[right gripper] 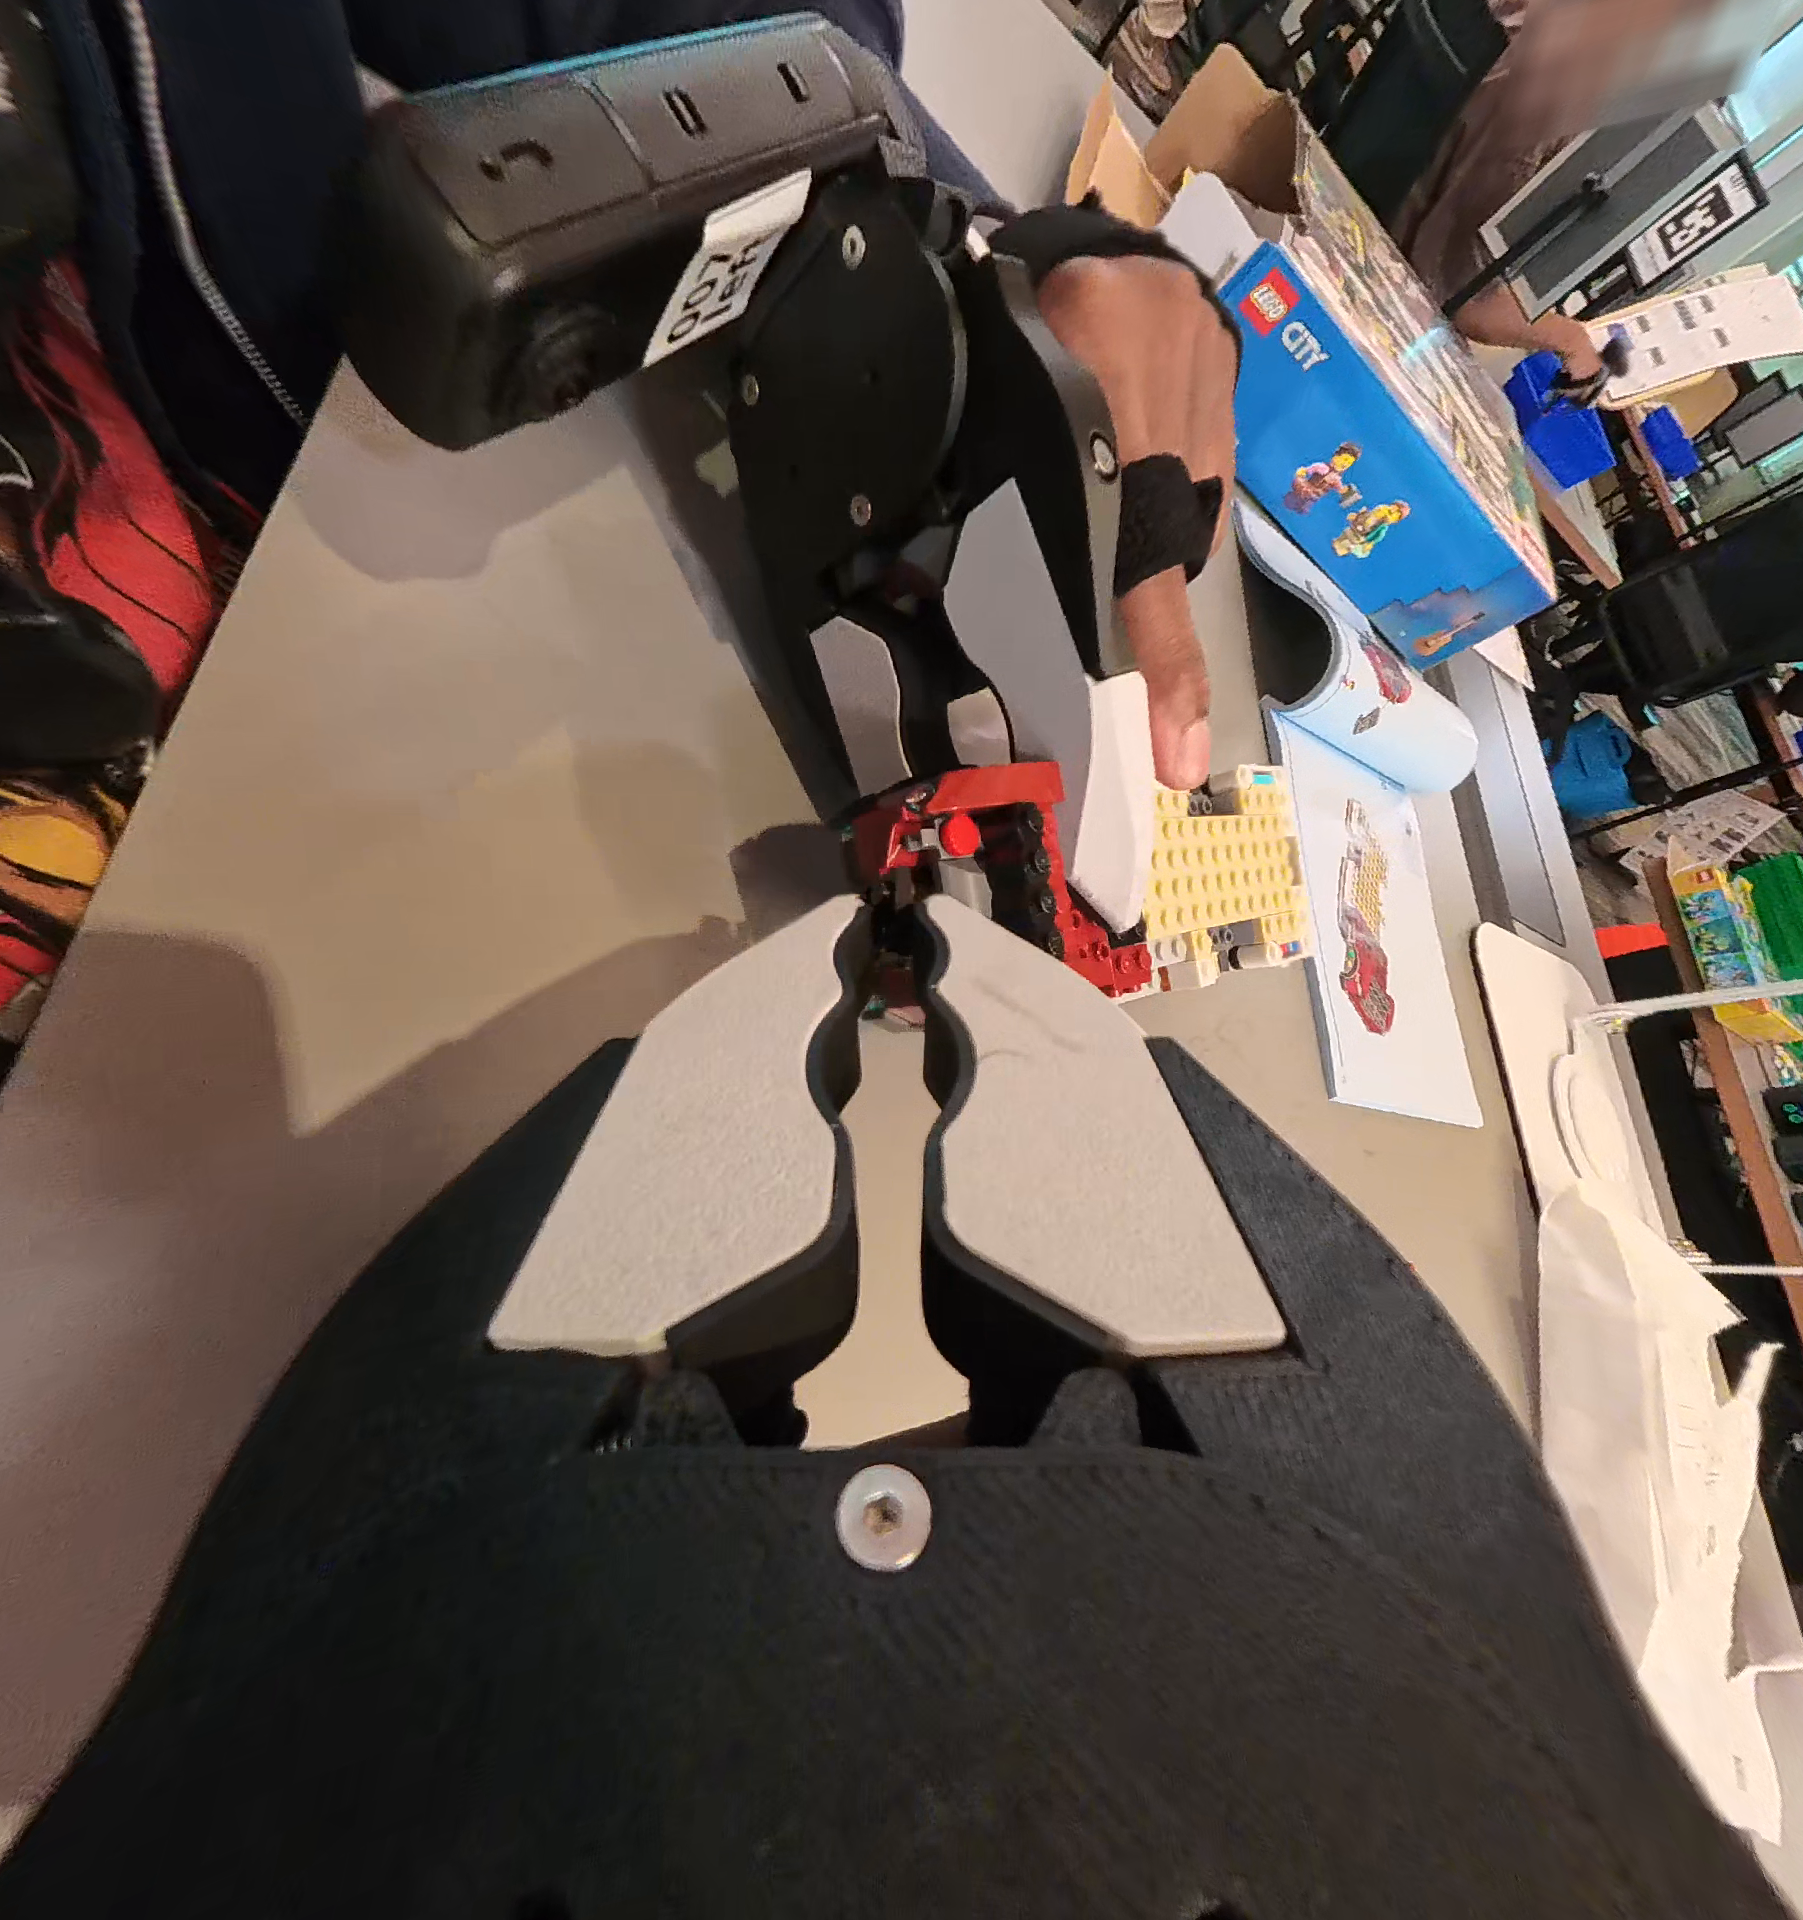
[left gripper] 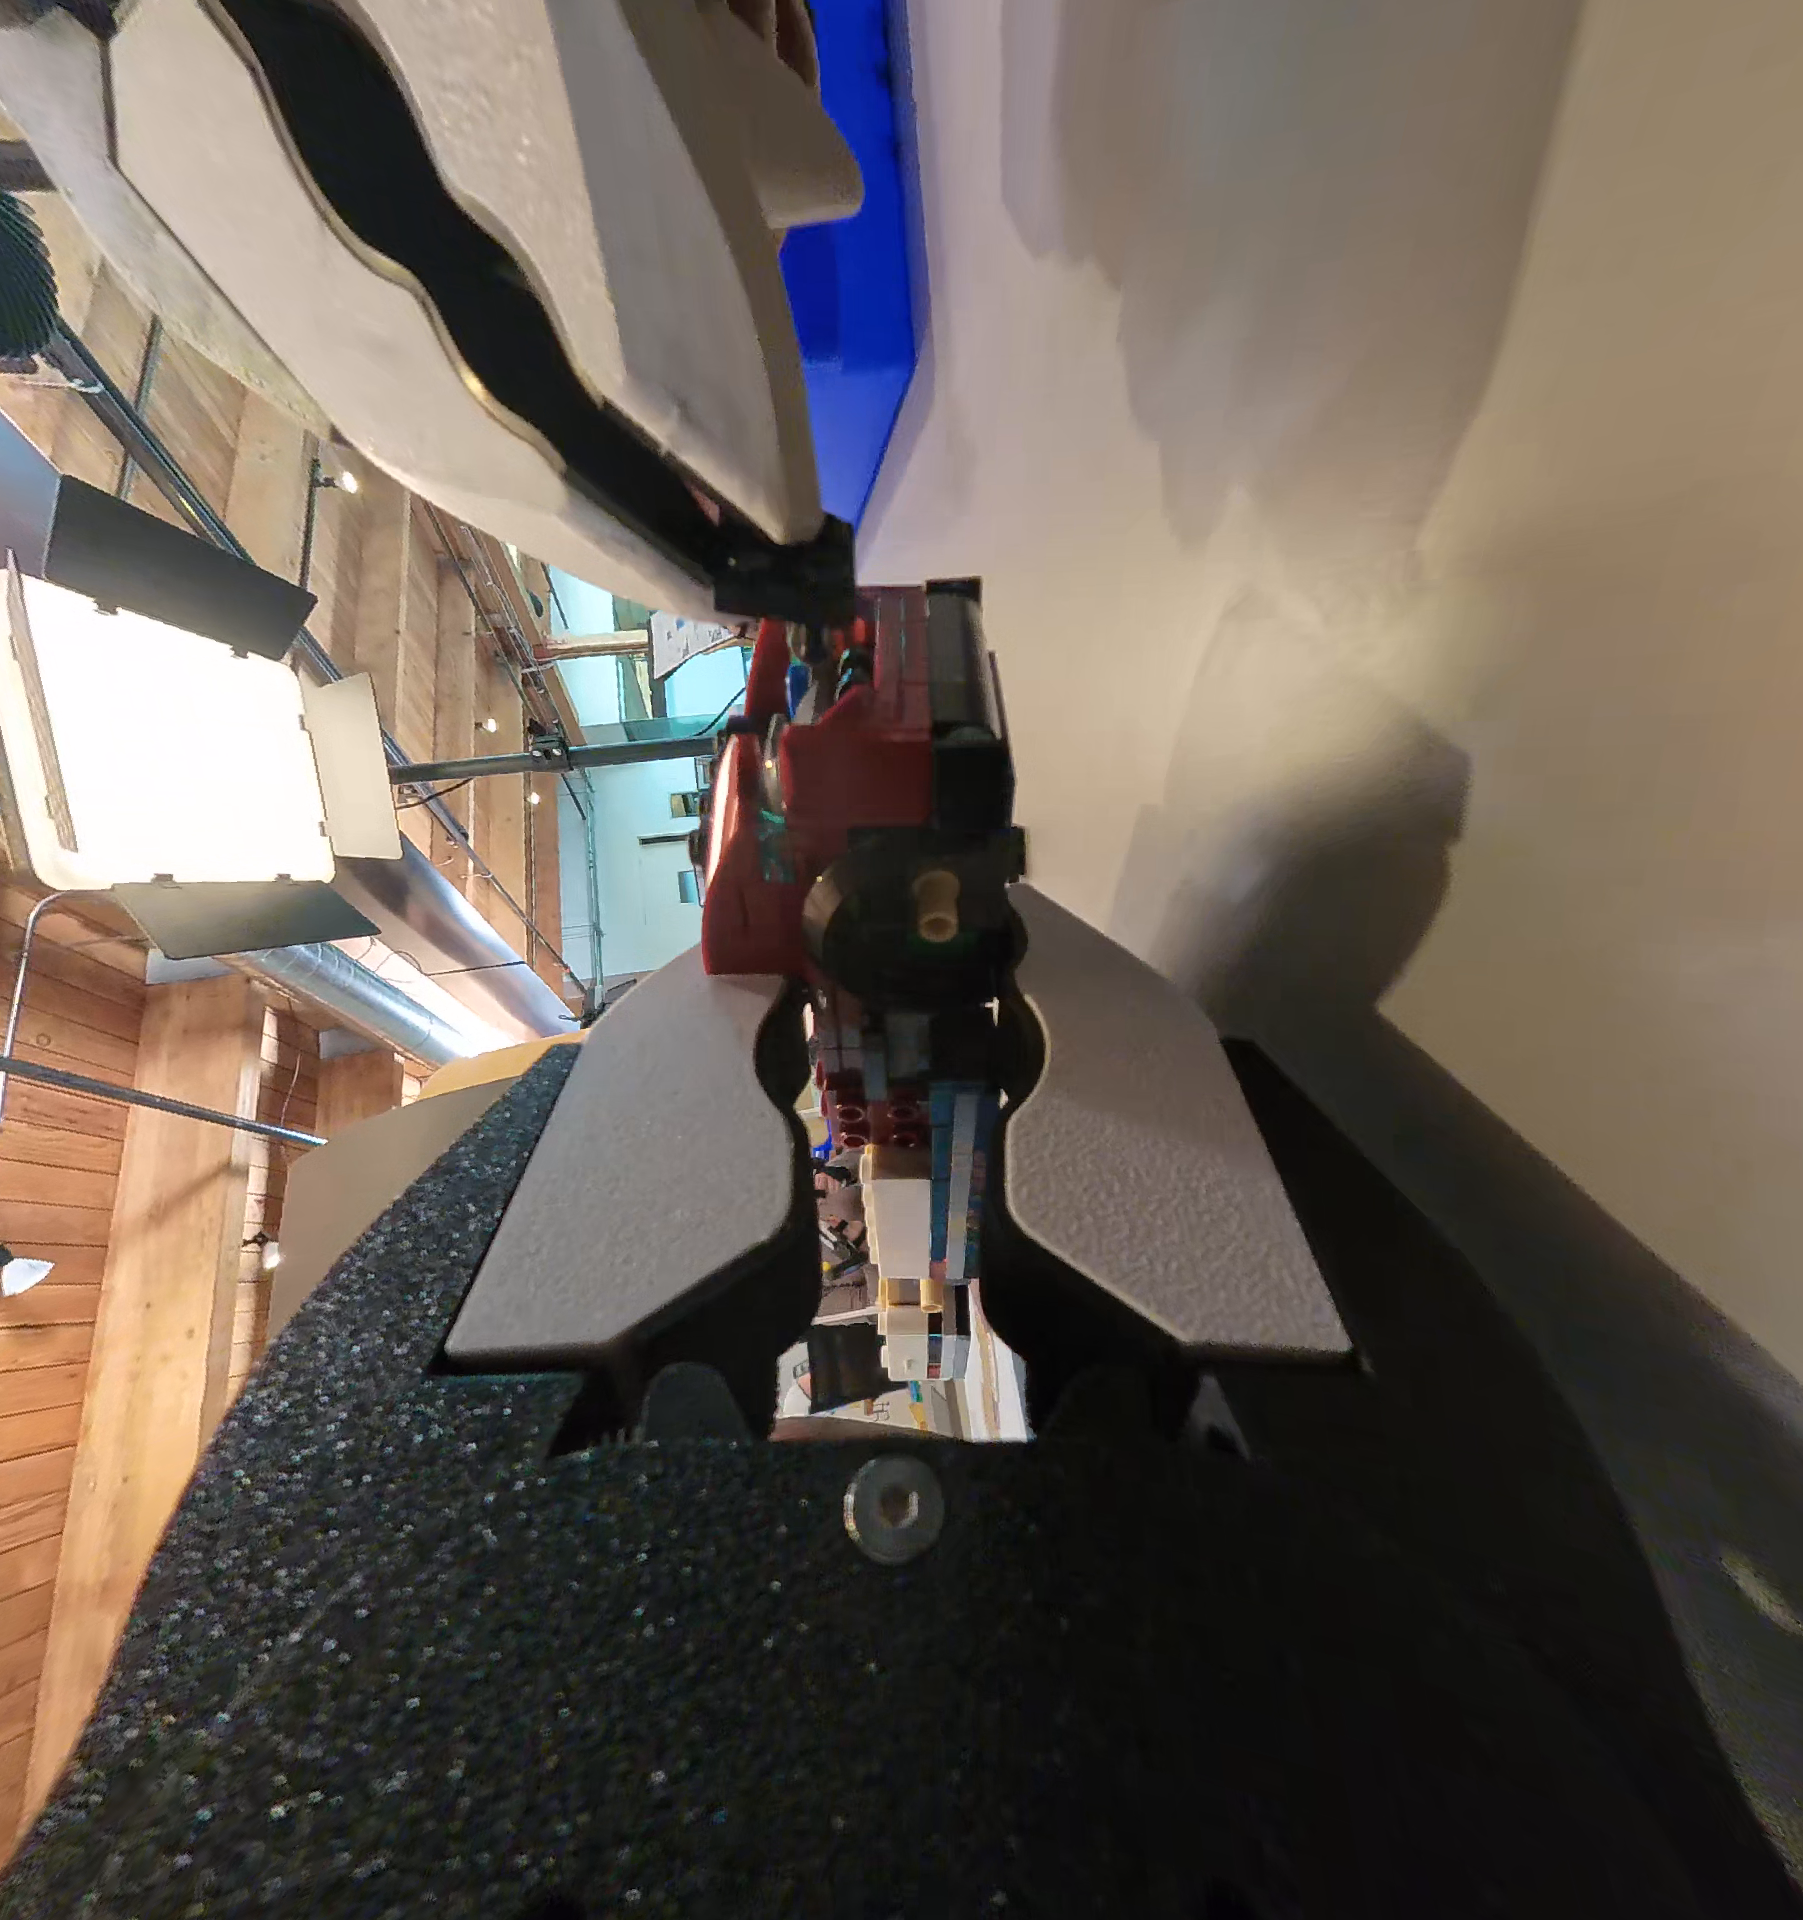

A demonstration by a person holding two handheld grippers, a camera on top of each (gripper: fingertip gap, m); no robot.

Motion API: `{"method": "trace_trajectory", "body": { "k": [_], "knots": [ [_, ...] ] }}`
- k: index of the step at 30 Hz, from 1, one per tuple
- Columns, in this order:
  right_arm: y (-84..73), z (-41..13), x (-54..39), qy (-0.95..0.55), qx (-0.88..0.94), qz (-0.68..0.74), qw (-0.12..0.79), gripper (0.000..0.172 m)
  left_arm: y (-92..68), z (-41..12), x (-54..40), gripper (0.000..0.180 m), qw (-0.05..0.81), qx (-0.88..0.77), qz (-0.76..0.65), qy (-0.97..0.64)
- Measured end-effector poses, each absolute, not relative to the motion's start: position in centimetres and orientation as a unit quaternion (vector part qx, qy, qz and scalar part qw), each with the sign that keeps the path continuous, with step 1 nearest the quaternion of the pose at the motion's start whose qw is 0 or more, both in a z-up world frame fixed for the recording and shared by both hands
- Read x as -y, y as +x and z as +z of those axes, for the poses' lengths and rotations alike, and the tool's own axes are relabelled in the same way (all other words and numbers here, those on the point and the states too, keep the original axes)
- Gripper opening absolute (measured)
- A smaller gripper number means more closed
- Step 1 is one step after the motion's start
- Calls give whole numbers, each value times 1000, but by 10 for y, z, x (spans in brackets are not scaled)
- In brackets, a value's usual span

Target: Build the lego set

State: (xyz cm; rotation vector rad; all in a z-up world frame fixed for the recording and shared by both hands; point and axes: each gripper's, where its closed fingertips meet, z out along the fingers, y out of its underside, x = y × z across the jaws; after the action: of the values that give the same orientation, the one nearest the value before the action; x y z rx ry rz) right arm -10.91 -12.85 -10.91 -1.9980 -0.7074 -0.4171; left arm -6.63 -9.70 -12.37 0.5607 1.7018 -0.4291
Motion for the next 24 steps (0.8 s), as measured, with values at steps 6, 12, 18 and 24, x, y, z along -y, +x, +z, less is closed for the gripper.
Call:
{"method": "trace_trajectory", "body": {
  "k": [6, 12, 18, 24],
  "knots": [
    [-109, -117, 126, -813, 291, -162, 477, 7, -70, -131, 98, 32, 590, -745, -181, 255],
    [-104, -122, 125, -817, 277, -150, 483, 7, -68, -140, 98, 32, 574, -758, -175, 257],
    [-101, -123, 126, -818, 268, -147, 488, 9, -67, -144, 100, 33, 566, -764, -174, 257],
    [-100, -124, 126, -816, 260, -147, 495, 11, -66, -146, 103, 32, 562, -767, -175, 256]
  ]
}}
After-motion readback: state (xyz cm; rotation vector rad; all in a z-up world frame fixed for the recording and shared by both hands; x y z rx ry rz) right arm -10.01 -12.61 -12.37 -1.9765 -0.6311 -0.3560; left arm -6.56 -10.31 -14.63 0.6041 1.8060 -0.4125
